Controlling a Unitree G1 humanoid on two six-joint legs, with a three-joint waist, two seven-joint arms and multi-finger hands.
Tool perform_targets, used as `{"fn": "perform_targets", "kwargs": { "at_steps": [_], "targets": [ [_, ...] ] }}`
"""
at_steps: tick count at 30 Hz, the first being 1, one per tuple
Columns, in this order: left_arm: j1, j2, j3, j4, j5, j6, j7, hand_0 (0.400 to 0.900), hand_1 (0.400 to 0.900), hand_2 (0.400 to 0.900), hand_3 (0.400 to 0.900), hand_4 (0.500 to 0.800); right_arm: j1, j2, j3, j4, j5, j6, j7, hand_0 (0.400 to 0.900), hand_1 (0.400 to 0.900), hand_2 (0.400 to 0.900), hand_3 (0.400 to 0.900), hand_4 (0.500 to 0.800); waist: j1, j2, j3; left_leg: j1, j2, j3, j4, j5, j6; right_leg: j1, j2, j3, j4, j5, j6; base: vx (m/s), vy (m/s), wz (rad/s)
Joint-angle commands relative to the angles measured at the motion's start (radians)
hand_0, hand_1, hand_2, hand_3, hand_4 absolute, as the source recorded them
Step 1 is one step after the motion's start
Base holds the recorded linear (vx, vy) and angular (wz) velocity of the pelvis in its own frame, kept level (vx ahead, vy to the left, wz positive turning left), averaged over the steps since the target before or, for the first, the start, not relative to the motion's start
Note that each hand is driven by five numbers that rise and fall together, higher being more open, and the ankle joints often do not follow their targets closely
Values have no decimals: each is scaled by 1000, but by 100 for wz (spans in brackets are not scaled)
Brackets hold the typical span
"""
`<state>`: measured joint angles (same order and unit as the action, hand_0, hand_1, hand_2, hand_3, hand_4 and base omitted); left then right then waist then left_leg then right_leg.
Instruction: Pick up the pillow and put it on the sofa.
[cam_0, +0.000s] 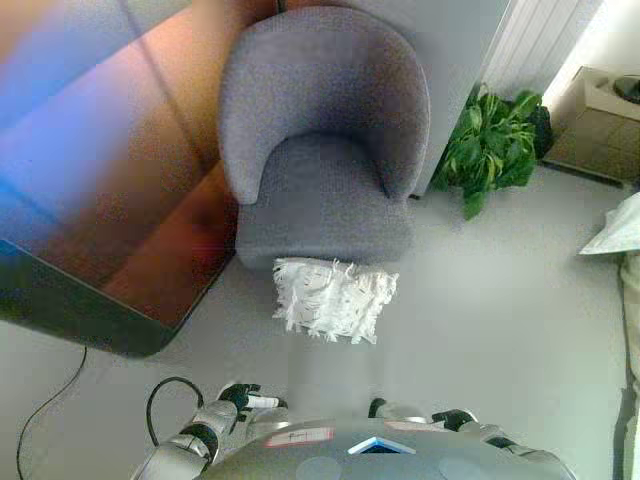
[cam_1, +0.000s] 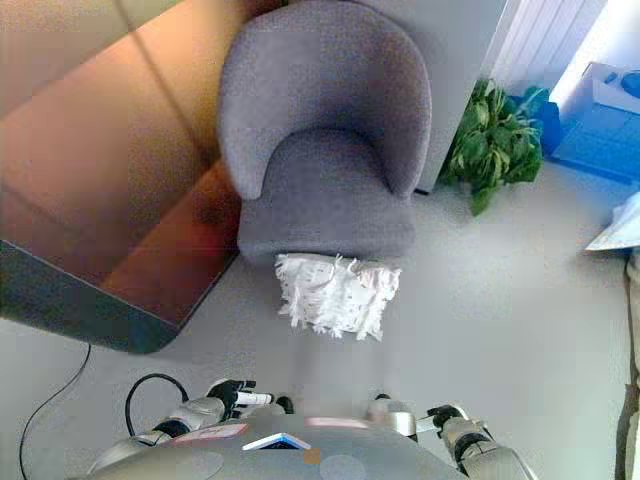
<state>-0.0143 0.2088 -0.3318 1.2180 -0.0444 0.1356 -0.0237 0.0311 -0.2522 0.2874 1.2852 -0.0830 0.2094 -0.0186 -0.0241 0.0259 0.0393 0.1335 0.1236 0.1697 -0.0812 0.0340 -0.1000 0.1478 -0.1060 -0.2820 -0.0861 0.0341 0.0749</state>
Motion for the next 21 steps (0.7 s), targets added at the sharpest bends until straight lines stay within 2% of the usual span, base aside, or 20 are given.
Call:
{"fn": "perform_targets", "kwargs": {
  "at_steps": [1,6,21],
  "targets": [
    [-56,13,-22,45,-7,-2,-25,900,900,900,900,800,-86,35,15,45,17,1,5,900,900,900,900,800,1,-14,18,2,-47,11,-6,-5,61,-13,15,40,46,-20,14,0,0,0],
    [-55,8,-23,43,-11,-23,-19,900,900,900,900,800,-87,37,18,44,23,4,2,900,900,900,900,800,2,-14,20,1,-47,11,-6,-5,61,-14,16,38,47,-21,12,0,0,0],
    [-51,9,-19,46,-10,-34,-27,900,900,900,900,800,-85,38,18,42,14,4,5,900,900,900,900,800,2,-10,24,-3,-46,10,-6,-3,59,-16,17,35,47,-23,10,0,-2,0]
  ]
}}
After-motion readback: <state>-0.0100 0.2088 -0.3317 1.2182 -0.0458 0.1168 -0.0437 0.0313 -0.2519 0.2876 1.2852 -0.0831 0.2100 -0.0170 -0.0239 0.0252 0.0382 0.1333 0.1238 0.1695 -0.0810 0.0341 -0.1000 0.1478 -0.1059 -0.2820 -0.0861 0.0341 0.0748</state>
